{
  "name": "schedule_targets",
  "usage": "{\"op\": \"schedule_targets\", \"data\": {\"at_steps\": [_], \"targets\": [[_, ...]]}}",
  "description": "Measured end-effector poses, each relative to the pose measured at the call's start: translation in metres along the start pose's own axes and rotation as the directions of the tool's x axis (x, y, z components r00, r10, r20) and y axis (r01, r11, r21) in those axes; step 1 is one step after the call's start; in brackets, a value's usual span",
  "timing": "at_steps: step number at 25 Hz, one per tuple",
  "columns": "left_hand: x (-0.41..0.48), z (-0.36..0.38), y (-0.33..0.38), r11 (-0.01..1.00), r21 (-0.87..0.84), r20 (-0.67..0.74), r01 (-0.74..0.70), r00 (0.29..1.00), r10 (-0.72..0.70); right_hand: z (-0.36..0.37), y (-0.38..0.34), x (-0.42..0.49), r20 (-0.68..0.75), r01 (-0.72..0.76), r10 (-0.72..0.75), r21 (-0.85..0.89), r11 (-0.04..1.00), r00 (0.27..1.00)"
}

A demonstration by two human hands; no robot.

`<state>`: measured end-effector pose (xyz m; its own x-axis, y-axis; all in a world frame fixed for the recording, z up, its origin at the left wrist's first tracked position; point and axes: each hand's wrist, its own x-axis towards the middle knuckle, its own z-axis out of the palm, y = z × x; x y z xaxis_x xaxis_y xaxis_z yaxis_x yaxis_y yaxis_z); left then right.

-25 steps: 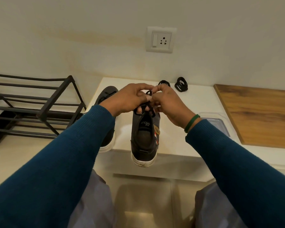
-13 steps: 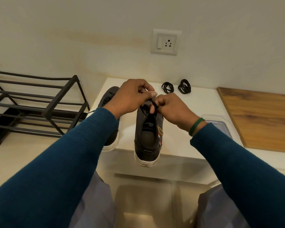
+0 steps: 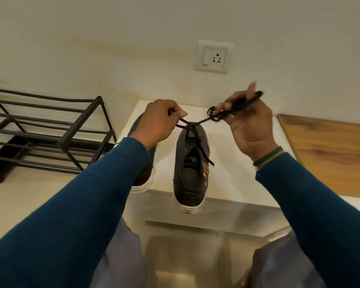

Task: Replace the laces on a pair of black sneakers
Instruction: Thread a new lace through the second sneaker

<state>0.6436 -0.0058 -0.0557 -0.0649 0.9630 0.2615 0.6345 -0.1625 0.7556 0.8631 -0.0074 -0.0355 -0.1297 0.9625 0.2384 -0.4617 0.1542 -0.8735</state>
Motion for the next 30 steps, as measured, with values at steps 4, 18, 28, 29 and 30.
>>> {"op": "schedule_targets", "data": {"at_steps": [4, 18, 28, 29, 30], "targets": [[-0.003, -0.008, 0.003, 0.976, 0.205, -0.143, -0.074, 0.984, 0.105, -0.019, -0.016, 0.011, -0.281, -0.103, 0.117, 0.066, 0.993, 0.953], [-0.005, -0.030, -0.012, 0.852, 0.519, -0.037, 0.074, 0.997, -0.065, -0.066, -0.036, 0.029, -0.554, -0.235, 0.302, 0.190, 0.953, 0.776], [-0.020, 0.005, 0.001, 0.896, 0.386, 0.428, -0.219, 0.903, 0.037, -0.028, 0.017, 0.014, -0.393, -0.607, 0.470, -0.397, 0.688, 0.790], [-0.021, 0.009, 0.002, 0.919, 0.336, 0.437, -0.208, 0.898, 0.044, -0.030, 0.018, 0.013, -0.382, -0.621, 0.491, -0.422, 0.661, 0.783], [-0.023, 0.014, 0.002, 0.928, 0.308, 0.429, -0.209, 0.901, 0.061, -0.031, 0.017, 0.012, -0.391, -0.635, 0.500, -0.494, 0.595, 0.773]]}}
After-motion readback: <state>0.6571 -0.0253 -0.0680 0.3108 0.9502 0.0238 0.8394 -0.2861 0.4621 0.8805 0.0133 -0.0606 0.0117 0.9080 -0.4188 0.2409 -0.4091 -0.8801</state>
